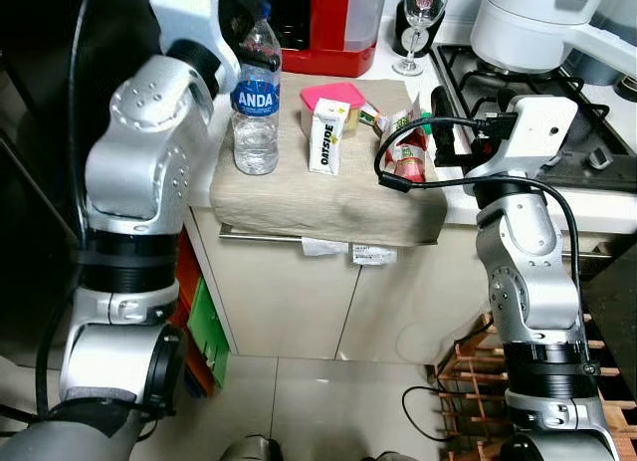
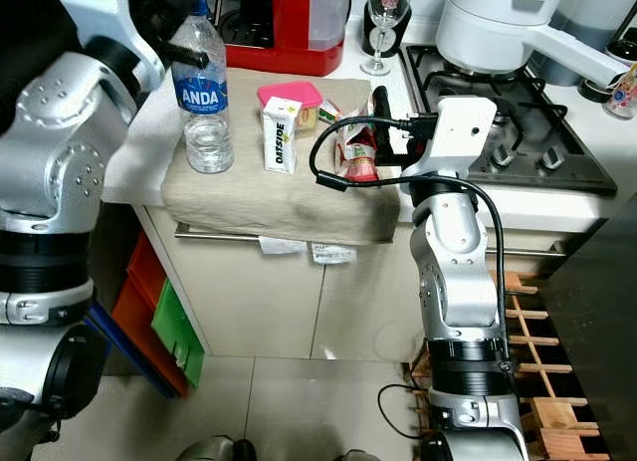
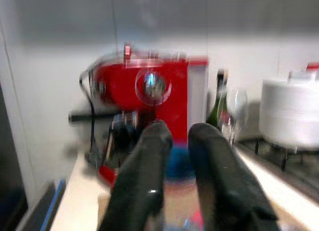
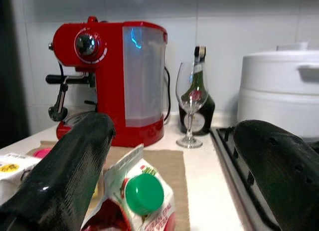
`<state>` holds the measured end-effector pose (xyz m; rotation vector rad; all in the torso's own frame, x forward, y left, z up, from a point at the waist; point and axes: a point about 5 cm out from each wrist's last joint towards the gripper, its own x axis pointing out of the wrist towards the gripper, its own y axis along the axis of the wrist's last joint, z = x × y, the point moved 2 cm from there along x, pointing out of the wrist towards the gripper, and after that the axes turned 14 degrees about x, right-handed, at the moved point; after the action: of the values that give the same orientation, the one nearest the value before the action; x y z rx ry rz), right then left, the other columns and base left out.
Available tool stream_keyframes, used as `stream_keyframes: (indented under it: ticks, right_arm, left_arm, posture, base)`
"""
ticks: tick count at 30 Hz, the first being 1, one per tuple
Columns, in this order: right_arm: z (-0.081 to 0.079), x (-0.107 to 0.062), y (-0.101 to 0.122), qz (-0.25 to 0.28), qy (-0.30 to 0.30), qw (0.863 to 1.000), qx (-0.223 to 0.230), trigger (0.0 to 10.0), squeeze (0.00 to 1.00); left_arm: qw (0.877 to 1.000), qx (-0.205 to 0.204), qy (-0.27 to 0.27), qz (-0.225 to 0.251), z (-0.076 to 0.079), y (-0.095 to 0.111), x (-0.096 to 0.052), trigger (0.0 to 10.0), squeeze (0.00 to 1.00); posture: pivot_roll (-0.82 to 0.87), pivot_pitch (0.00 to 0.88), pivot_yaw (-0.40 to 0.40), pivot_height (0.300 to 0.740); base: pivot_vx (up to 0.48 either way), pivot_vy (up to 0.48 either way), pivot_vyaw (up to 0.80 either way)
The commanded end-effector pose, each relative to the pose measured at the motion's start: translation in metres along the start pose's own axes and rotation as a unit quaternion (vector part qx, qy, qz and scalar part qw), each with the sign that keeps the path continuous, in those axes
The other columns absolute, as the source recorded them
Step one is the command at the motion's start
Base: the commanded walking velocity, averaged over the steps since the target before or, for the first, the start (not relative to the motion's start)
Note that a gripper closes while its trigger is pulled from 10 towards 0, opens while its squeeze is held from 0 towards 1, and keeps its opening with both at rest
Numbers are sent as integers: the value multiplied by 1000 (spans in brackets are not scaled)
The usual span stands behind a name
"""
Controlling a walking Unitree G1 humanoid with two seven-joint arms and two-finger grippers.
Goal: Restocking fridge
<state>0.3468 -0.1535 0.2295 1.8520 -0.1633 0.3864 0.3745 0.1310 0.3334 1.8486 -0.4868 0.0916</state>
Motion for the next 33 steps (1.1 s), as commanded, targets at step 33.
stream_keyframes:
  ticks: [33]
  right_arm:
    - [-50, -22, 27, -117, 266, 957, 17, 10000, 114]
  left_arm:
    - [991, -31, -122, -34, -9, 22, 24, 10000, 1000]
  posture:
    - [-66, 59, 25, 740]
  base:
    - [0, 0, 0]
